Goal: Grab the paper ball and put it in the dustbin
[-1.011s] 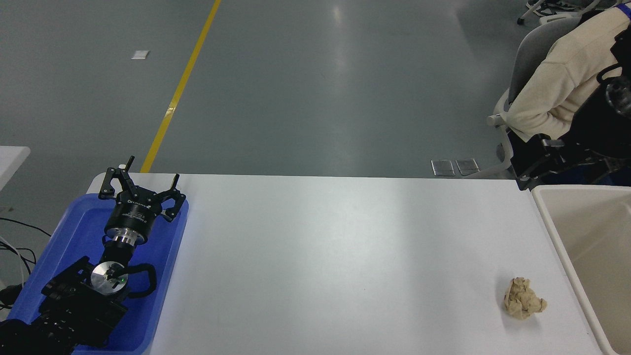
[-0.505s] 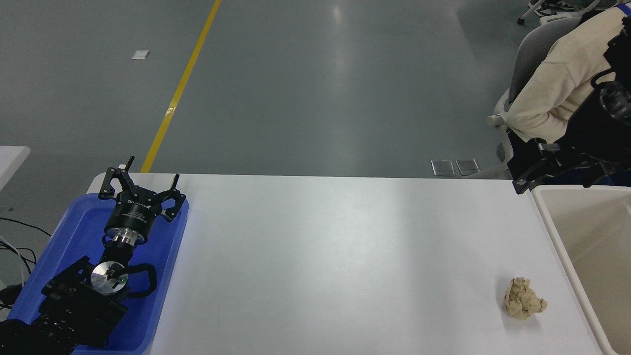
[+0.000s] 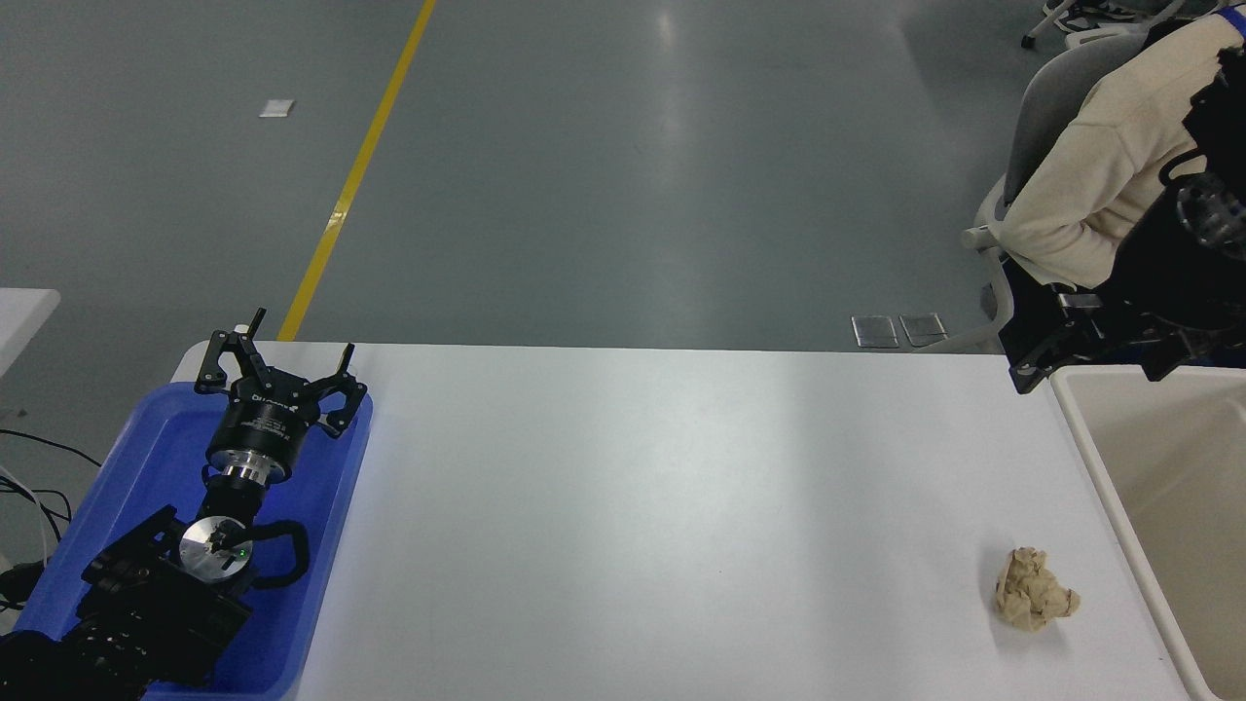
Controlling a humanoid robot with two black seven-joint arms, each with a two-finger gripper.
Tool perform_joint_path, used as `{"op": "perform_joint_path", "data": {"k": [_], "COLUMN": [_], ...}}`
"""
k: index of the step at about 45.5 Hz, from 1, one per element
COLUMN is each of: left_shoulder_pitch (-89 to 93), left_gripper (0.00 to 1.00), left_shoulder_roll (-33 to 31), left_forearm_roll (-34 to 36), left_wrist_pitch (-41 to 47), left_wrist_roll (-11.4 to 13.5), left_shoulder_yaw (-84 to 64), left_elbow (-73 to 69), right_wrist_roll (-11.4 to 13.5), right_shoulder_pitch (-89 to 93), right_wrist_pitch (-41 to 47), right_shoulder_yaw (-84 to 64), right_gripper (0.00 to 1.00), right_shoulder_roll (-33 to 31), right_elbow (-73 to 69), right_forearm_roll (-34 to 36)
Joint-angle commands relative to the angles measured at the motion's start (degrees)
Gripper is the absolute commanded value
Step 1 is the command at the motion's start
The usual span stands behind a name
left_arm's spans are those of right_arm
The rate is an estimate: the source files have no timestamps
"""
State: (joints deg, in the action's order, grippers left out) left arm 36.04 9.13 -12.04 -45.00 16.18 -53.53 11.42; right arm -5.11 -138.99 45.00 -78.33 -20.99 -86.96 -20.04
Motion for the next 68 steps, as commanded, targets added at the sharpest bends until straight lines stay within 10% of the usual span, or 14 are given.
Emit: {"op": "perform_joint_path", "data": {"k": [1,25,31,41,68], "left_shoulder_pitch": [0.0,0.0,0.0,0.0,0.0], "left_gripper": [1.00,1.00,1.00,1.00,1.00], "left_shoulder_roll": [0.0,0.0,0.0,0.0,0.0], "left_forearm_roll": [0.0,0.0,0.0,0.0,0.0], "left_wrist_pitch": [0.0,0.0,0.0,0.0,0.0], "left_wrist_roll": [0.0,0.1,0.1,0.1,0.1], "left_shoulder_yaw": [0.0,0.0,0.0,0.0,0.0], "left_elbow": [0.0,0.0,0.0,0.0,0.0], "right_wrist_roll": [0.0,0.2,0.2,0.2,0.4], "right_shoulder_pitch": [2.3,13.6,22.3,38.2,63.0], "right_wrist_pitch": [0.0,0.0,-13.7,-26.8,-27.9], "right_shoulder_yaw": [3.5,4.3,4.4,5.8,12.3], "right_gripper": [1.00,1.00,1.00,1.00,0.99], "right_shoulder_roll": [-0.4,-2.9,-8.0,-7.1,-0.6], "right_elbow": [0.2,2.6,5.0,12.2,27.2], "right_forearm_roll": [0.0,-0.3,-2.8,-12.8,-13.4]}}
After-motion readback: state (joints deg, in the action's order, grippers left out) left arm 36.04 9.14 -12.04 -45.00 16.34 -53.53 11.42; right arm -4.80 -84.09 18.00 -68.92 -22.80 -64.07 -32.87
